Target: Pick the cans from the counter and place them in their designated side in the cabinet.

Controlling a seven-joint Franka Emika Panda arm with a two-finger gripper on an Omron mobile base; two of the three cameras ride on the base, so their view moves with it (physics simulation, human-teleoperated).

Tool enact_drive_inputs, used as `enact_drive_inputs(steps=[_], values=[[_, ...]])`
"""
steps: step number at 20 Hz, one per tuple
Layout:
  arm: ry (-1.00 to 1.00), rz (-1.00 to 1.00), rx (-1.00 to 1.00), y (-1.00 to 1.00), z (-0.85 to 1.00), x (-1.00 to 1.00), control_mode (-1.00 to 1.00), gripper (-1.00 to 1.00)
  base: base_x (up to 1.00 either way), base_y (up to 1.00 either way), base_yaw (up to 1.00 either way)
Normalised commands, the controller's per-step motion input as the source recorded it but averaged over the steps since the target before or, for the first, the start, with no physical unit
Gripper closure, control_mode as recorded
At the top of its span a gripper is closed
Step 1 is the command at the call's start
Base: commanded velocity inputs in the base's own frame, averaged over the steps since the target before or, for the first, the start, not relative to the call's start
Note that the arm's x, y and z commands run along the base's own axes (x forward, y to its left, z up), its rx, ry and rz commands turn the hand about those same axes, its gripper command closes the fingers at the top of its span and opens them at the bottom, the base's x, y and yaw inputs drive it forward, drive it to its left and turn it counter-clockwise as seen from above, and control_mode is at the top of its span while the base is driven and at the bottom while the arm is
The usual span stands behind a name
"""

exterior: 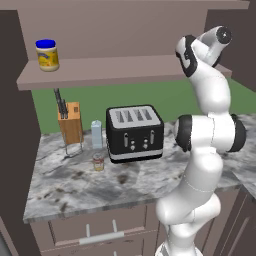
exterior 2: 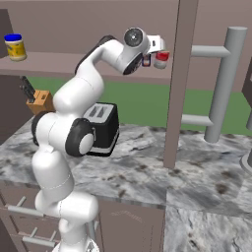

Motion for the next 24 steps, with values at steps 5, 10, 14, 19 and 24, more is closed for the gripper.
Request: enact_drive_inputs(steps=[5,10,14,19,24], values=[[-0.13,0.02,0.0,0.0,0.09,-0.05,-1.0,-1.0,0.0,0.0,0.0],[-0.13,0.02,0.0,0.04,0.19,-0.15,-1.0,-1.0,0.0,0.0,0.0],[-0.1,0.01,0.0,0.1,0.18,-0.18,-1.0,-1.0,0.0,0.0,0.0],[-0.05,0.01,0.0,0.29,0.01,-0.31,-1.0,-1.0,0.0,0.0,0.0],[-0.03,0.0,0.0,0.35,0.0,-0.44,-1.0,-1.0,0.0,0.0,0.0]])
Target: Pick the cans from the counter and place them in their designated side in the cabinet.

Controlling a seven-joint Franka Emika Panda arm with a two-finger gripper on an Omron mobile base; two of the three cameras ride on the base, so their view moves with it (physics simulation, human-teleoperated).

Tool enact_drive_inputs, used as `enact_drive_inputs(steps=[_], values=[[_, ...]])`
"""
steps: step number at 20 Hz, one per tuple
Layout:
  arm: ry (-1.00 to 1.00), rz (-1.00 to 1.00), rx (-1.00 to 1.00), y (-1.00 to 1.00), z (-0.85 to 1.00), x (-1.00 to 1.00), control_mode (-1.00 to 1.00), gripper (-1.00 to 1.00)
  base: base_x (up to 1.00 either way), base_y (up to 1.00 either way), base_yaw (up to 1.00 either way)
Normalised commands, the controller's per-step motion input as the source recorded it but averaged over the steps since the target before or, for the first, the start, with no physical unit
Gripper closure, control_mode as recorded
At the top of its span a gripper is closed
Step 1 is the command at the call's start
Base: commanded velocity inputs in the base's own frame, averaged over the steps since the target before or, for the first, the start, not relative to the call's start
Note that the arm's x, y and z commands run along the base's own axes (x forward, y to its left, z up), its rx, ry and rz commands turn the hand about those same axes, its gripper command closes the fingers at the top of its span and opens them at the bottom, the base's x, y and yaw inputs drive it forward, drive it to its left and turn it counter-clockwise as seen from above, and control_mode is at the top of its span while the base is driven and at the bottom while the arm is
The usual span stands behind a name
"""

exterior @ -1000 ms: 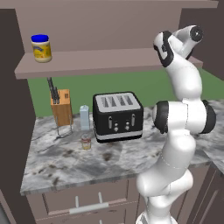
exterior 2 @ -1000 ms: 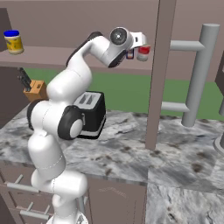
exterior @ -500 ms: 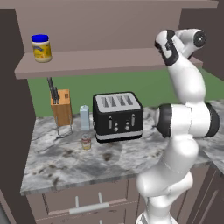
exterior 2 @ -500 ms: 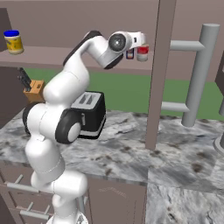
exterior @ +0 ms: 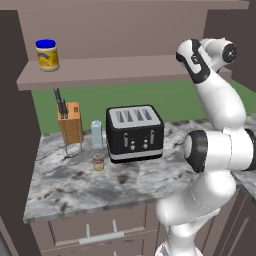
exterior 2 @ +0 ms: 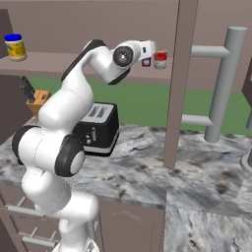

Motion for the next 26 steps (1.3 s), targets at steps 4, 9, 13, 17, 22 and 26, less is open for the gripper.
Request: enact_drive_inputs(steps=[4,9,13,17,22,26], values=[[-0.02,0.0,-0.02,0.28,0.0,-0.61,-1.0,-1.0,0.0,0.0,0.0],[0.0,0.0,-0.03,0.24,0.0,-0.67,-1.0,-1.0,0.0,0.0,0.0],[0.02,0.0,-0.04,0.23,0.01,-0.66,-1.0,-1.0,0.0,0.0,0.0],[0.08,0.0,-0.05,0.21,0.03,-0.62,-1.0,-1.0,0.0,0.0,0.0],[0.16,0.04,-0.06,0.19,0.04,-0.54,-1.0,-1.0,0.0,0.0,0.0],[0.18,0.06,-0.06,0.17,0.02,-0.56,-1.0,-1.0,0.0,0.0,0.0]])
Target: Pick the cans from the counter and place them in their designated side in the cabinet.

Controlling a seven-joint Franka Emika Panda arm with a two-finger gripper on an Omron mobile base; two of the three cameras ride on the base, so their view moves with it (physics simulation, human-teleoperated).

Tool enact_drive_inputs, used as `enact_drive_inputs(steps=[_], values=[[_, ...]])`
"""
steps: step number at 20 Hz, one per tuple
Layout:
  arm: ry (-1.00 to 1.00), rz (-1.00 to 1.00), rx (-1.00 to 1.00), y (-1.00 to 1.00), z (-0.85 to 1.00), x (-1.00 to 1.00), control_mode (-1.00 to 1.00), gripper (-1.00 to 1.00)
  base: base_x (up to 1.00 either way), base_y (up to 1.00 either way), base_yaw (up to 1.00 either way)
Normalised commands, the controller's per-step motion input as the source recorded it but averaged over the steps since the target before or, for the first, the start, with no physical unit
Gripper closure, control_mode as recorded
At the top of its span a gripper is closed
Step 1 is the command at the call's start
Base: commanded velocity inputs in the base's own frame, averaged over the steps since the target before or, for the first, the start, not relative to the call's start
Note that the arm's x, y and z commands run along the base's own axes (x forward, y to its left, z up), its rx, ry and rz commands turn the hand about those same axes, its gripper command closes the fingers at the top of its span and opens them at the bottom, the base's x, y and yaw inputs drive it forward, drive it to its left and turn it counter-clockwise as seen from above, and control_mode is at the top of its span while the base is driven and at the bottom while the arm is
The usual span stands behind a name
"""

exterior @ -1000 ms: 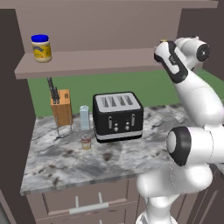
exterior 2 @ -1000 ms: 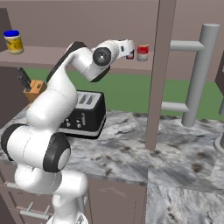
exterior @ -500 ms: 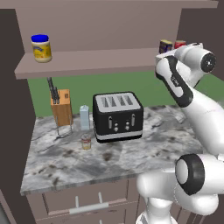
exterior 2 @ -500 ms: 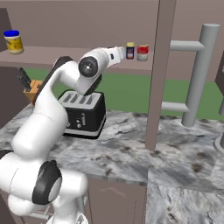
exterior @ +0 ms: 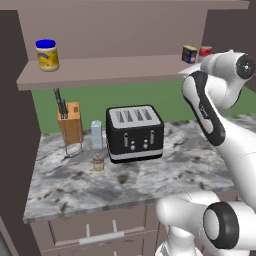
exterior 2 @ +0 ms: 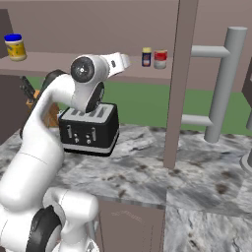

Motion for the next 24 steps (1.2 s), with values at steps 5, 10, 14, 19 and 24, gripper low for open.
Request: enact_drive_inputs(steps=[5,10,14,19,24], values=[[0.1,0.05,-0.06,0.22,-0.01,-0.72,-1.0,-1.0,0.0,0.0,0.0],[0.01,0.01,0.0,0.32,-0.15,-0.76,-1.0,-1.0,0.0,0.0,0.0],[0.0,0.0,0.04,0.38,-0.22,-0.49,-1.0,-1.0,0.0,0.0,0.0],[0.11,-0.04,0.1,0.3,-0.2,-0.25,-1.0,-1.0,0.0,0.0,0.0],[0.26,-0.02,0.14,0.17,-0.2,-0.02,-1.0,-1.0,0.0,0.0,0.0]])
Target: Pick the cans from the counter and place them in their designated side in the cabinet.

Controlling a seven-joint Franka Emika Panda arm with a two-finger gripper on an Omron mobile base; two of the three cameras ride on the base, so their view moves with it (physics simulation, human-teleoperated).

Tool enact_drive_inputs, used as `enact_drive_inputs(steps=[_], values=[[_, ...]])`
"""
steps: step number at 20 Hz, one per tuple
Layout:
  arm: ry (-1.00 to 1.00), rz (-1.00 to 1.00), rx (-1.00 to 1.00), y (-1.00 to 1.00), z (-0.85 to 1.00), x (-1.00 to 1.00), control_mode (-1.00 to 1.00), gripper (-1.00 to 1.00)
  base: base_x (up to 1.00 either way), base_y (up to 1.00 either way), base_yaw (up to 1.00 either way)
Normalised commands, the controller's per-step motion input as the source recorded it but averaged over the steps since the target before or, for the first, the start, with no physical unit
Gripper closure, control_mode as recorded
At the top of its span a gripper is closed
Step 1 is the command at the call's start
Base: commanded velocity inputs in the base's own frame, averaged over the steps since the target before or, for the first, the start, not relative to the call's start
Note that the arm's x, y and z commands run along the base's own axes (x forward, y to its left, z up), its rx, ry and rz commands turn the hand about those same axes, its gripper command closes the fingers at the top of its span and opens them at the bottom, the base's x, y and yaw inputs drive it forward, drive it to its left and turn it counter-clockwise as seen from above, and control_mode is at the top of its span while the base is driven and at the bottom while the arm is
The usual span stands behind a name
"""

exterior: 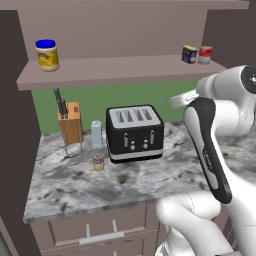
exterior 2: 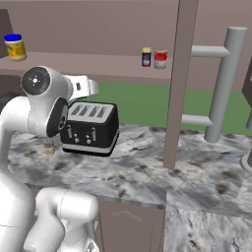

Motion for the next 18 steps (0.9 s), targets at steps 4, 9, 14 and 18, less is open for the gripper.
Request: enact_drive_inputs(steps=[4,9,14,18], values=[[0.25,0.02,0.02,0.11,-0.18,0.09,-1.0,-1.0,0.0,0.0,0.0],[0.17,0.0,0.12,0.23,-0.18,-0.07,-1.0,-1.0,0.0,0.0,0.0],[0.04,0.0,0.1,0.37,-0.29,-0.21,-1.0,-1.0,0.0,0.0,0.0],[0.0,0.0,0.03,0.37,-0.3,-0.19,-1.0,-1.0,0.0,0.0,0.0]])
